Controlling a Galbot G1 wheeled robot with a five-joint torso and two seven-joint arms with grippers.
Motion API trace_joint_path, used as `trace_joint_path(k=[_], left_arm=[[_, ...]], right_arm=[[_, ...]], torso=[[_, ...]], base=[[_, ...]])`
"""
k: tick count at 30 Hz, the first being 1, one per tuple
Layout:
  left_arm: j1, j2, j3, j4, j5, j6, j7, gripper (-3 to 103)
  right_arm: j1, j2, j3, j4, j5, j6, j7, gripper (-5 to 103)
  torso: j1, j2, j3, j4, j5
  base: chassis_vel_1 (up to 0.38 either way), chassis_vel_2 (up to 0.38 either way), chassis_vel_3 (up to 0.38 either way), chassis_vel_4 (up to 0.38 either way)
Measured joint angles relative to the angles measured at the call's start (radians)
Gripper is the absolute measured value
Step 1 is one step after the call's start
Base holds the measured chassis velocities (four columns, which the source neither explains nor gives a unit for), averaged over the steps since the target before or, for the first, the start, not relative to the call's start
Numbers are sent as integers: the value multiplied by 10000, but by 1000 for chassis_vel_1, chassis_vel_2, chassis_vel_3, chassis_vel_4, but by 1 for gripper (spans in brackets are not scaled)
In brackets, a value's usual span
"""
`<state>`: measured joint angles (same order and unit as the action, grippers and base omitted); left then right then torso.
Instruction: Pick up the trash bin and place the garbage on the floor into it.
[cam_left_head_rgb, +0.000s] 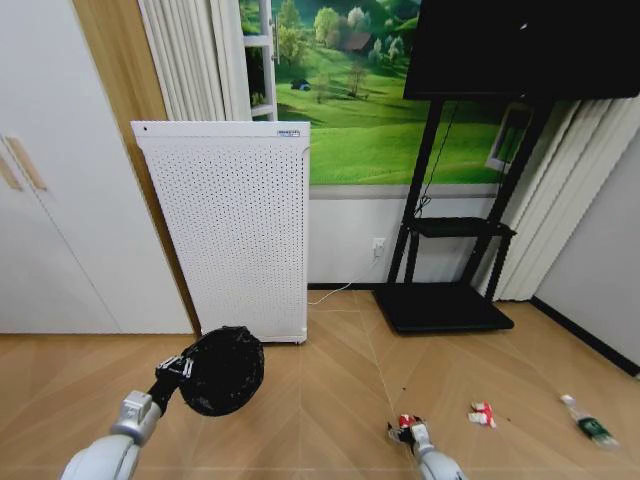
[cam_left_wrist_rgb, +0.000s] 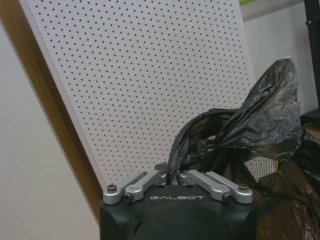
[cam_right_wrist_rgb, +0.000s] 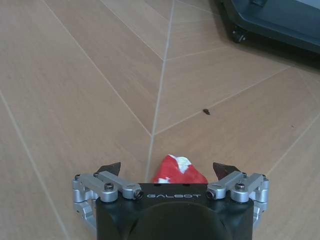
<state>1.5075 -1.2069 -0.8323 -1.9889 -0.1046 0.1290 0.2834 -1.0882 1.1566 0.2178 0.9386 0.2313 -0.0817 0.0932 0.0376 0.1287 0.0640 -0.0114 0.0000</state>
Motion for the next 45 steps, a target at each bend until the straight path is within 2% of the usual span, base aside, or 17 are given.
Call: trace_joint_path(k=[14,21,24,25,27,30,31,33,35,36,39,45], left_arm=[[-68,-40,112,93,46,-87,-6,6],[-73,-27,113,127,46,-129,-29,6],[-59,-22,117,132,48,-145,-41,6],[-59,-22,117,132,48,-145,-41,6],[-48,-15,117,146,52,-161,-44,6],[-41,-14,117,152,58,-168,-44,6],[-32,-14,117,161,70,-183,-45,6],[-27,-14,119,169,73,-192,-45,6],[-25,-14,130,188,80,-201,-45,6],[-25,-14,130,188,80,-201,-45,6],[-36,-12,150,201,83,-214,-45,6],[-40,-12,158,230,92,-238,-50,6]], right_arm=[[-315,-362,252,-41,-24,-239,268,100],[-404,-185,252,-40,-26,-253,151,102],[-348,-132,256,-71,-30,-221,47,88],[-348,-132,256,-71,-30,-221,47,88],[-299,-129,257,-105,-24,-210,8,78],[-277,-142,257,-133,-20,-207,-2,72],[-257,-166,261,-172,-19,-194,-21,61],[-253,-184,262,-188,-19,-186,-37,61],[-243,-231,269,-201,-19,-163,-58,52],[-243,-231,269,-201,-19,-163,-58,52],[-261,-284,262,-204,-12,-160,-93,39],[-357,-332,297,-88,32,-151,-110,30]], torso=[[0,0,0,-3,-1],[0,1,0,0,1],[0,1,0,-1,-2],[0,1,0,-1,-2],[0,1,-1,0,-1],[-1,1,-1,0,-1],[0,1,-1,0,0],[0,1,0,-1,-1],[0,1,-1,-3,-4],[0,1,-1,-3,-4],[-1,1,-1,-4,-3],[-1,1,-1,-1,-4]], base=[[0,0,0,0],[0,0,0,0],[0,0,0,0],[0,0,0,0],[0,0,0,0],[0,0,0,0],[0,0,0,0],[0,0,0,0],[0,0,0,0],[0,0,0,0],[0,0,0,0],[0,0,0,0]])
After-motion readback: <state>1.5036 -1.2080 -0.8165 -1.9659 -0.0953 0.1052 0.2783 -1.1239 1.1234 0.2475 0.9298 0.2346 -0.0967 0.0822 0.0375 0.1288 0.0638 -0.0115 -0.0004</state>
